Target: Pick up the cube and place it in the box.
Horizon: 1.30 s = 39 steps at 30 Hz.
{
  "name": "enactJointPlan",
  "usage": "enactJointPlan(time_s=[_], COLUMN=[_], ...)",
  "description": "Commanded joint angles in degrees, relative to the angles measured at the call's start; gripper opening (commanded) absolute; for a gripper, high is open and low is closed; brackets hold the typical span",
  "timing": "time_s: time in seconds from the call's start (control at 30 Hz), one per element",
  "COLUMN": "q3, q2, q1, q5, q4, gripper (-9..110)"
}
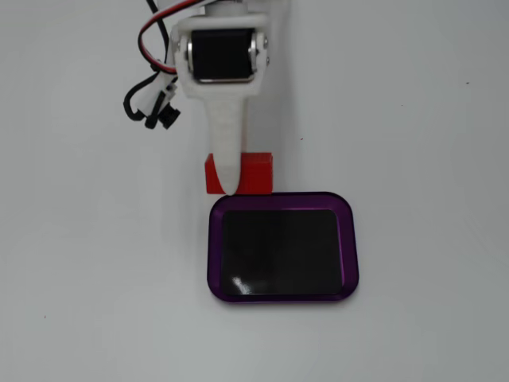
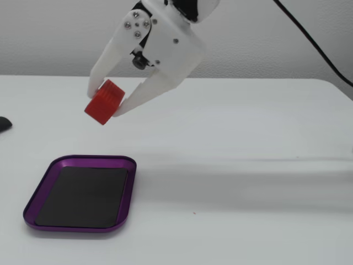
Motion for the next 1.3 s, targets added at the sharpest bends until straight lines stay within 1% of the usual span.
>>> enactJointPlan(time_s=[0.0, 0.13, 0.3, 0.5, 0.8, 0.97, 1.03, 1.2, 1.27], q3=[-6.5, -10.55, -10.37, -7.29, -4.39, -3.6, -3.6, -3.69, -3.69], q2=[-3.96, -9.84, -13.01, -12.83, -13.27, -13.27, -13.27, -12.92, -12.66], q1=[0.0, -0.35, -1.41, -1.93, -7.03, -6.86, -6.5, -6.5, -6.5], q5=[0.62, 0.7, 1.67, 1.49, 1.58, 1.32, 1.14, 1.05, 1.05], q4=[-1.32, -0.62, -1.41, -1.41, -1.93, -2.99, -2.99, -2.37, -2.37], gripper=[0, 0, 0, 0, 0, 0, 3, 14, 17])
